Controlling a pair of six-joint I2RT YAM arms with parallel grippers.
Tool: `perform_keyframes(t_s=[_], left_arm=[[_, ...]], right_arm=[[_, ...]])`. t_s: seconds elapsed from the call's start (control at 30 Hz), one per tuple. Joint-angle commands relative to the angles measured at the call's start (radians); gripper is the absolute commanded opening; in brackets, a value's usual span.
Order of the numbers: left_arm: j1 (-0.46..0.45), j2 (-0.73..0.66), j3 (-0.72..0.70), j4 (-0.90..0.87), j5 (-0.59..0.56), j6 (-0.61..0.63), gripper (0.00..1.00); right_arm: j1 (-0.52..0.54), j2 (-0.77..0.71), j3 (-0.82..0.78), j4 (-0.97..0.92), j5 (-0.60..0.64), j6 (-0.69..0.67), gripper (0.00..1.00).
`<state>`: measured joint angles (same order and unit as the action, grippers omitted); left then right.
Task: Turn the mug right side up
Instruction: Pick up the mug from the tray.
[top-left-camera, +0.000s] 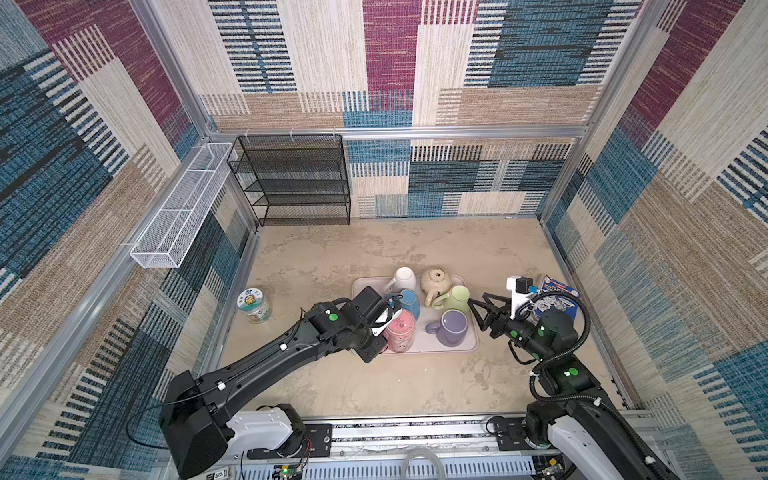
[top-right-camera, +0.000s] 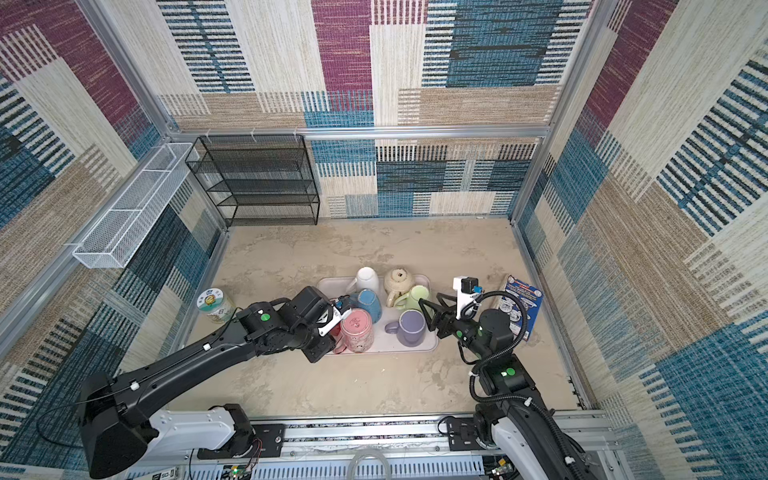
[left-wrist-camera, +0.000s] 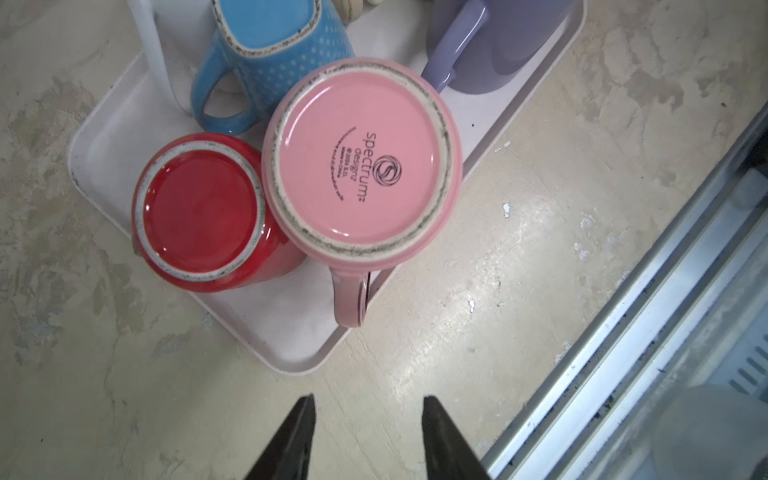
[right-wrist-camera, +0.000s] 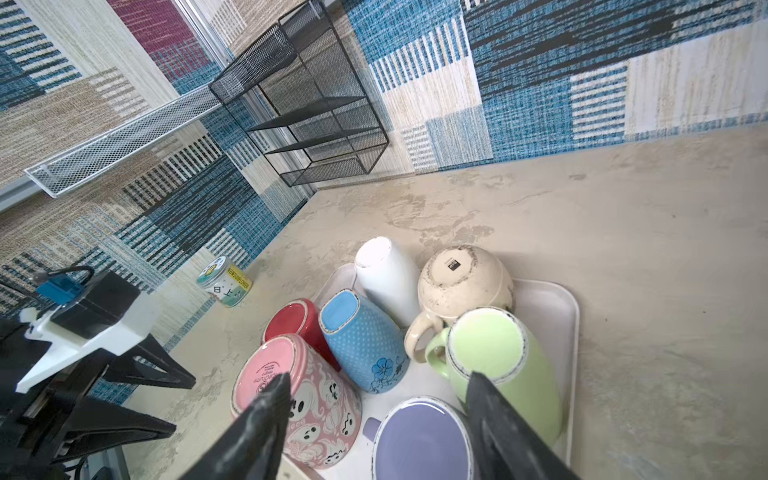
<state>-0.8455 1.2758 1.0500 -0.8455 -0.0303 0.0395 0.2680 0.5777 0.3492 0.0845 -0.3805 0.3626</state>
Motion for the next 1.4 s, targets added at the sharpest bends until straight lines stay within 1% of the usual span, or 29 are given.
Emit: perform_keyframes(t_s=[0.0, 0.17, 0.37, 0.63, 0.93, 1.2, 1.3, 1.37], left_arm=[[-0.003, 0.052, 0.015, 0.037, -0.023, 0.055, 0.47], [-0.004, 0.120, 0.010, 0.078, -0.023, 0.085, 0.43], [-0.004, 0.155, -0.001, 0.145, 0.001, 0.094, 0.43], [-0.004, 0.218, 0.019, 0.162, 0.019, 0.098, 0.41], [-0.004, 0.282, 0.034, 0.183, 0.042, 0.096, 0.33], [-0.004, 0.329, 0.045, 0.199, 0.050, 0.092, 0.34], [-0.004, 0.343, 0.050, 0.202, 0.055, 0.094, 0.32], [-0.004, 0.354, 0.056, 0.201, 0.057, 0.095, 0.29]], right_arm=[[0.000, -0.010, -0.006, 0.066, -0.034, 0.019, 0.69], [0.000, -0.029, -0.023, 0.074, -0.042, 0.024, 0.69], [-0.001, -0.043, -0.045, 0.082, -0.057, 0.035, 0.69], [0.000, -0.038, -0.050, 0.101, -0.062, 0.044, 0.69], [-0.001, -0.017, -0.061, 0.125, -0.063, 0.058, 0.69], [0.000, -0.004, -0.061, 0.126, -0.064, 0.060, 0.69], [-0.001, -0.005, -0.062, 0.123, -0.064, 0.059, 0.69], [0.000, -0.004, -0.059, 0.120, -0.063, 0.058, 0.69]])
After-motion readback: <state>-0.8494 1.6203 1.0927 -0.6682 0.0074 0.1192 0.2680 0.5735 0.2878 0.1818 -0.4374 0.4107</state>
